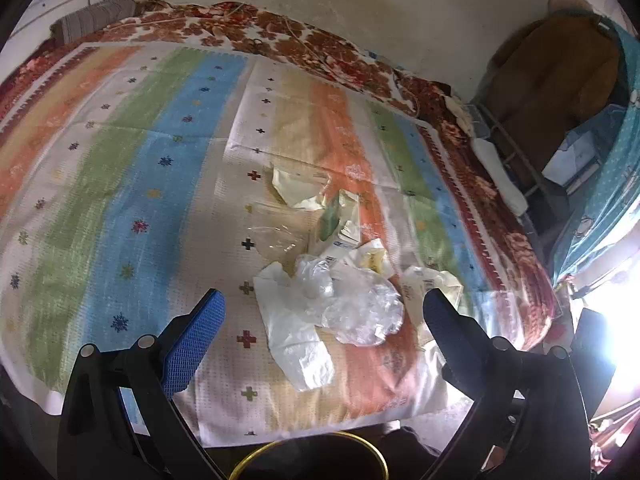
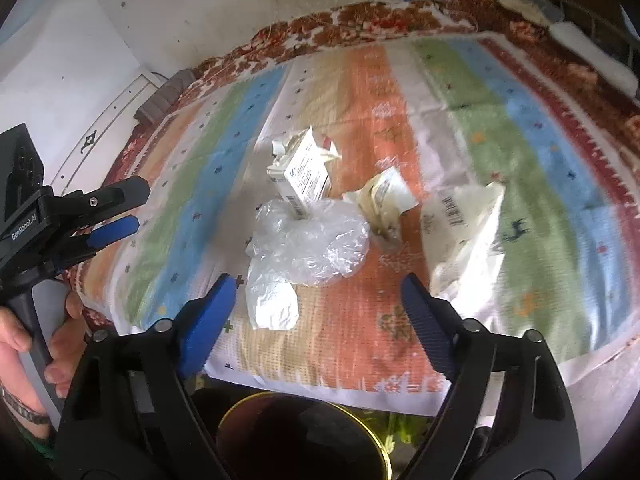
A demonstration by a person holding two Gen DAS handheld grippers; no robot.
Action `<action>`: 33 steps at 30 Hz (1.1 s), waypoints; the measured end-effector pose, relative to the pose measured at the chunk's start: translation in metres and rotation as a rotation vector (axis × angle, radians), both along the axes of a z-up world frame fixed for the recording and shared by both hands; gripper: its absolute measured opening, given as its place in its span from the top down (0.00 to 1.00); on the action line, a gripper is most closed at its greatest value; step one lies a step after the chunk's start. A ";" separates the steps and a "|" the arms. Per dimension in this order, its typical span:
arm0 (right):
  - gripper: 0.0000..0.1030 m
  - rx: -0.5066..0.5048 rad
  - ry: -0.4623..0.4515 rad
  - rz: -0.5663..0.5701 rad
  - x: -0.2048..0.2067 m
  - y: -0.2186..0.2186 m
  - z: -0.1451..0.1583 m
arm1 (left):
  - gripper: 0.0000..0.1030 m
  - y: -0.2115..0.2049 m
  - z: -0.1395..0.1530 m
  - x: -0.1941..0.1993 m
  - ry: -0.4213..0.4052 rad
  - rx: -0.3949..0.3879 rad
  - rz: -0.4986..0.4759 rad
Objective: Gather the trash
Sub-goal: 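Move both tools back to the remaining trash on the bed, then grasp the white box with the left tool while the right tool grasps crumpled clear plastic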
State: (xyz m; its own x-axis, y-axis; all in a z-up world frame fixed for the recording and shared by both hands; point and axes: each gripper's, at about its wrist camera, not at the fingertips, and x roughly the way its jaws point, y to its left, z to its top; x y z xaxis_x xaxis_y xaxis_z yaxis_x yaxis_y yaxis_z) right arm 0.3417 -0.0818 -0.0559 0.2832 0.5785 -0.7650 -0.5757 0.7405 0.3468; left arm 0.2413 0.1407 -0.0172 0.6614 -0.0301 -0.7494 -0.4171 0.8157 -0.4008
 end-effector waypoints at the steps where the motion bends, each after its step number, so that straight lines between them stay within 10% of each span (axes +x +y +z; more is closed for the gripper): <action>1: 0.24 -0.001 -0.001 0.000 0.003 0.001 -0.003 | 0.07 0.002 0.001 0.001 -0.003 0.006 0.008; 27: 0.53 -0.058 0.110 -0.038 0.048 0.039 -0.059 | 0.22 -0.009 -0.037 0.108 0.115 0.030 -0.106; 33: 0.79 -0.056 0.131 -0.046 0.049 0.038 -0.062 | 0.36 -0.006 -0.054 0.118 0.164 0.028 -0.123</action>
